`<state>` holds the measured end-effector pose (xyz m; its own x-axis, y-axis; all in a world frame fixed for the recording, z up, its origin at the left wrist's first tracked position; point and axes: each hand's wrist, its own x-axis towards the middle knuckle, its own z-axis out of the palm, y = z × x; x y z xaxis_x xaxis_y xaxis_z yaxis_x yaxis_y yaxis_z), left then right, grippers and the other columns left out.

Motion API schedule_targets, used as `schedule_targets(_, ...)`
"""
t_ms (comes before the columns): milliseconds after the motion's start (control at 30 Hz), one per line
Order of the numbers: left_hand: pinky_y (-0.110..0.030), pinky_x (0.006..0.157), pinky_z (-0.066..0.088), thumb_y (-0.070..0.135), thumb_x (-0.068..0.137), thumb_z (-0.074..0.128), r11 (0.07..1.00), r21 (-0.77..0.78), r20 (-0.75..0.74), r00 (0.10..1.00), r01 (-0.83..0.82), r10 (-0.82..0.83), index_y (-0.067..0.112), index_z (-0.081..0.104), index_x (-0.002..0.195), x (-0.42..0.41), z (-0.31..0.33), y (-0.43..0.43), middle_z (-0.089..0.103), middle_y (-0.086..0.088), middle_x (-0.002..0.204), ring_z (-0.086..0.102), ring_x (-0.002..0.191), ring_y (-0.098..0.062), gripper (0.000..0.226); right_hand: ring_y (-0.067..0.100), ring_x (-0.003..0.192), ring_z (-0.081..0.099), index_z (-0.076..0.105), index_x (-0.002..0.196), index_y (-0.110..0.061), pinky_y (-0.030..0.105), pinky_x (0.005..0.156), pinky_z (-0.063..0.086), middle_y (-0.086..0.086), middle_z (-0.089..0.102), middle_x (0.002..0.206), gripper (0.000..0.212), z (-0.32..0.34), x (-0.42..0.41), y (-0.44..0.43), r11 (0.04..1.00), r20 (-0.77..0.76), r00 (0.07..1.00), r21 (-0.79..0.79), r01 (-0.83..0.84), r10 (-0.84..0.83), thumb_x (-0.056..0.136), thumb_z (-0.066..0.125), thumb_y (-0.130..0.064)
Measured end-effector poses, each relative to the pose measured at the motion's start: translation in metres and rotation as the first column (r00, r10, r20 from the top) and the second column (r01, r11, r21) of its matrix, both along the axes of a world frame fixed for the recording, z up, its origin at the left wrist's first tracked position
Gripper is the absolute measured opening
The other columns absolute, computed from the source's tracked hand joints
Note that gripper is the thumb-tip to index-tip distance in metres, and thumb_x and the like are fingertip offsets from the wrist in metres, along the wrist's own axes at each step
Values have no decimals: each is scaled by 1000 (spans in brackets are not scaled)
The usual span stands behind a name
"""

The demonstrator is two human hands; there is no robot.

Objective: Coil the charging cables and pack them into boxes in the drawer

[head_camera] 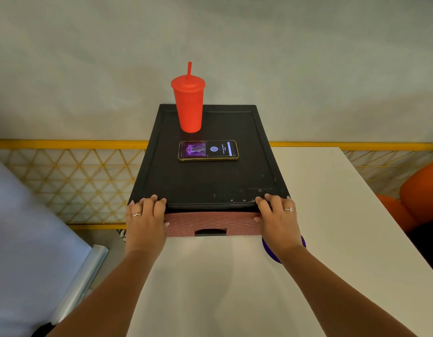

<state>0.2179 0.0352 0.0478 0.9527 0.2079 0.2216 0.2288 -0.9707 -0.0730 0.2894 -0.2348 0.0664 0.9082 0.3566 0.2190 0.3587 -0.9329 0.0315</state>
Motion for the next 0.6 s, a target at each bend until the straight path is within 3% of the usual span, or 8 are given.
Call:
schedule_targets(167, -48, 65, 51, 10, 48, 88, 1000, 29, 75, 997, 5, -7, 2, 59, 91, 6, 7, 2, 58, -20, 82, 55, 67, -40, 53, 38, 76, 65, 69, 92, -12, 46, 68, 56, 14, 68, 87, 74, -9, 7, 2, 999, -36, 999, -27, 20, -21, 24, 96, -25)
schedule_targets(400, -41, 58, 49, 15, 48, 89, 998, 60, 103, 994, -26, 20, 5, 59, 86, 4, 13, 1, 56, -16, 77, 55, 64, -35, 50, 38, 75, 65, 70, 93, -13, 45, 67, 56, 13, 68, 88, 72, -10, 11, -1, 999, -24, 999, -44, 20, -21, 28, 96, -24)
schedule_targets(467, -39, 59, 48, 19, 50, 88, 997, 70, 70, 997, -24, 19, 7, 60, 87, 4, 14, 2, 56, -14, 80, 54, 67, -33, 48, 35, 82, 64, 67, 100, -15, 42, 73, 55, 12, 67, 95, 68, -4, 10, -1, 999, -31, 999, -39, 10, -11, 39, 94, -26)
schedule_targets(500, -39, 61, 48, 23, 53, 86, 997, 75, 41, 999, -16, 13, 8, 60, 91, 3, 19, 2, 56, -13, 84, 54, 71, -32, 48, 34, 92, 61, 63, 110, -17, 41, 82, 52, 11, 64, 105, 64, 2, 8, -2, 999, -53, 999, -31, -5, 3, 53, 88, -30)
schedule_targets(567, -37, 75, 47, 37, 68, 76, 995, 93, -45, 998, -27, 31, 13, 55, 108, -2, 28, -2, 55, -8, 101, 54, 89, -27, 51, 28, 113, 47, 46, 129, -22, 36, 99, 40, 6, 50, 126, 52, 10, 2, -5, 999, -108, 993, -8, -41, 40, 83, 65, -36)
schedule_targets(600, -35, 83, 44, 44, 76, 66, 995, 95, -70, 997, -23, 30, 16, 49, 116, -2, 33, -2, 51, -5, 110, 50, 98, -24, 52, 25, 116, 43, 40, 132, -25, 34, 100, 37, 3, 46, 129, 47, 12, 4, -7, 998, -101, 993, 26, -64, 66, 89, 55, -38)
